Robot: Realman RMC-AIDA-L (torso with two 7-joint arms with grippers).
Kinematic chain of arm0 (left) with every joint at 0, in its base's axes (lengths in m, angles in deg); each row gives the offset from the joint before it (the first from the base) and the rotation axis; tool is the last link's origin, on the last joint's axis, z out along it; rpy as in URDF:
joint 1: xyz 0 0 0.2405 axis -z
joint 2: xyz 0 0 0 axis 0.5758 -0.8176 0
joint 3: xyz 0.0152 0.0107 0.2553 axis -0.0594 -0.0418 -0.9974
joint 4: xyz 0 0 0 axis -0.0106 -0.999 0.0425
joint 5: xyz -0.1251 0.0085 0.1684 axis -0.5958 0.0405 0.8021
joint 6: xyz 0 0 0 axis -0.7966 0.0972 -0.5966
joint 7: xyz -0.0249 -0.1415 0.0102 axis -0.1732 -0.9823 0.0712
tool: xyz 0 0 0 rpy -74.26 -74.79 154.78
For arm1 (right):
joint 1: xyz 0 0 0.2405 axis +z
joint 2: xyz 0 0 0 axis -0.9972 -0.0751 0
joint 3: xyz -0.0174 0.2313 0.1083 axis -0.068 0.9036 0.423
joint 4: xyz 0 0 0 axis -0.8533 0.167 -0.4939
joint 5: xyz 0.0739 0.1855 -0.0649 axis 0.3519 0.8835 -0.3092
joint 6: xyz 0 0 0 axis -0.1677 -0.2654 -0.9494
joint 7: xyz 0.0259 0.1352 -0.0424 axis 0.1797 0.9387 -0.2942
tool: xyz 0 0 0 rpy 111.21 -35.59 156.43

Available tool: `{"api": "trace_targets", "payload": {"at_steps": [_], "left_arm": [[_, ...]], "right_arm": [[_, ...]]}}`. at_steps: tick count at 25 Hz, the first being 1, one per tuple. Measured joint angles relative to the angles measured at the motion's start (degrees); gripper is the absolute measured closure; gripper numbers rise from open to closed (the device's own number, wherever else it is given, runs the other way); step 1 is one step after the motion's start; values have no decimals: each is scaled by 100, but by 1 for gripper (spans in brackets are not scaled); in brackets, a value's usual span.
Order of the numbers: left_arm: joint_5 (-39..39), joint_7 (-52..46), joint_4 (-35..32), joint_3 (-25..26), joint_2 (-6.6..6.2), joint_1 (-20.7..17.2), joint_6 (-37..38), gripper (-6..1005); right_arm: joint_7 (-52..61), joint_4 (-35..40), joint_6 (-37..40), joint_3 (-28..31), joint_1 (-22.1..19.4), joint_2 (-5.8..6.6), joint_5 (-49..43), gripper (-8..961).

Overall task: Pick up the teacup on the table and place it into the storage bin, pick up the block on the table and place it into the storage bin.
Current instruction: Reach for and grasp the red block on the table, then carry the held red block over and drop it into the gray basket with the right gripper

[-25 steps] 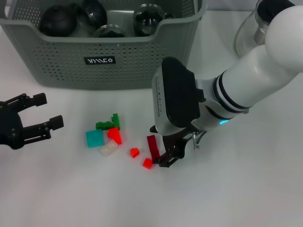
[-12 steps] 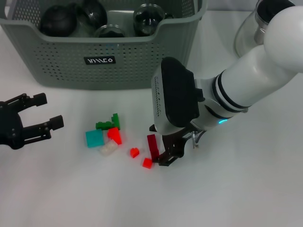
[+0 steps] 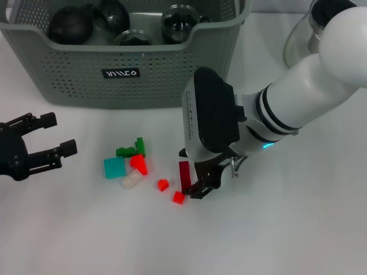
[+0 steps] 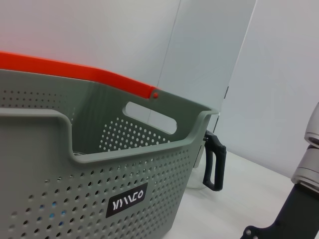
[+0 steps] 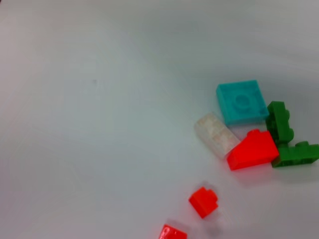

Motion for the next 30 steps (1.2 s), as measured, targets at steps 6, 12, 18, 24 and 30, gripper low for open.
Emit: {"api": "trace_targets", "payload": {"at_steps": [6, 12, 18, 24, 30], "left_arm": [[1, 0, 0, 0, 0, 0, 0, 137], [4, 0, 0, 0, 0, 0, 0, 137], [1, 0, 0, 0, 0, 0, 5, 137], [-4, 0, -4, 0, 0, 0, 9, 137], [-1, 0, -19, 0, 0, -5, 12, 138]], "right_arm": [[20, -43, -34, 0, -1, -9, 7, 117], [47, -50, -37, 0, 5, -9, 57, 130], [50, -56, -23, 1, 8, 13, 153, 218], [73, -51, 23, 18, 7, 25, 155, 257], [169, 102, 220, 235, 7, 76, 120, 278]]}}
